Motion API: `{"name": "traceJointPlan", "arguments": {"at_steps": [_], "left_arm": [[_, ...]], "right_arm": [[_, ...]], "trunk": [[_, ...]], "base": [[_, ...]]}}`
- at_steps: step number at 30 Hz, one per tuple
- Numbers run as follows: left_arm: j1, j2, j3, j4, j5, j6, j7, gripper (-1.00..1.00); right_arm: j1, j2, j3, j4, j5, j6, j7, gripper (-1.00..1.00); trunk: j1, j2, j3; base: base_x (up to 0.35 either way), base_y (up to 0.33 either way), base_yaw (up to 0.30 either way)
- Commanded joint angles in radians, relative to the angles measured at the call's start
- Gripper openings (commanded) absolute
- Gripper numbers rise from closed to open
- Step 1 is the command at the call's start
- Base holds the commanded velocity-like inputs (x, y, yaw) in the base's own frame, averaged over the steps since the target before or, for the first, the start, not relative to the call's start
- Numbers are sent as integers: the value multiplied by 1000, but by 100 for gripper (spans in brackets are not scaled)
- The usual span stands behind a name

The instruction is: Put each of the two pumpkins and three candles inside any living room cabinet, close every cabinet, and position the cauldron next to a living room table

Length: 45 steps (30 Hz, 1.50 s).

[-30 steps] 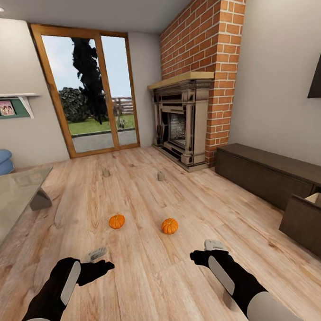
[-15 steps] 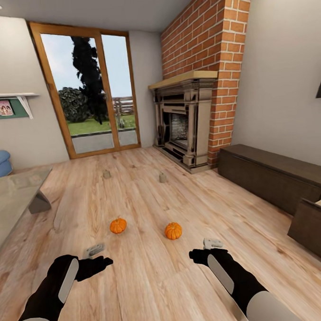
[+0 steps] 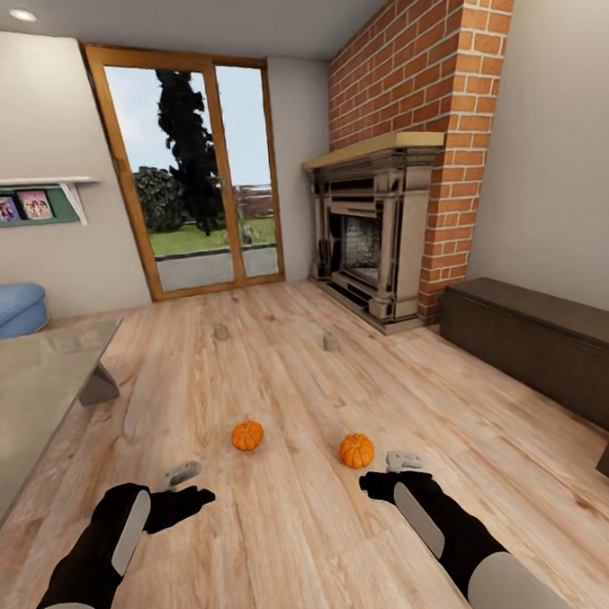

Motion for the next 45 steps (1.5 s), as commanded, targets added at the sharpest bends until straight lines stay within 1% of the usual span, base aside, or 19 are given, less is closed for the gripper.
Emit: {"name": "traceJointPlan", "arguments": {"at_steps": [1,10,20,29,33,41,45], "left_arm": [[0,0,2,-1,-5,4,-7,100],[0,1,2,-1,-6,4,-7,100],[-1,-3,1,-1,-7,3,-6,100],[0,-1,-1,-1,-7,3,-6,100],[-1,0,-1,-1,-8,3,-6,100],[-1,0,-1,-1,-8,3,-6,100],[-1,0,-1,-1,-8,3,-8,100]], "right_arm": [[-1,-1,3,-2,-11,2,-10,100],[-1,-1,3,-2,-14,3,-8,100],[0,-1,3,-1,-15,4,-8,100],[-1,0,3,-1,-16,4,-5,100],[-1,0,3,-2,-16,4,-5,100],[-1,0,3,-2,-16,5,-5,100],[-1,-1,4,-2,-16,5,-4,100]], "trunk": [[0,0,-1],[0,0,1],[0,0,0],[0,0,-3],[0,0,-3],[0,0,-3],[0,0,-3]], "base": [[313,29,240],[324,20,64],[289,143,-12],[269,139,-122],[243,29,-64],[250,3,-225],[274,0,-75]]}}
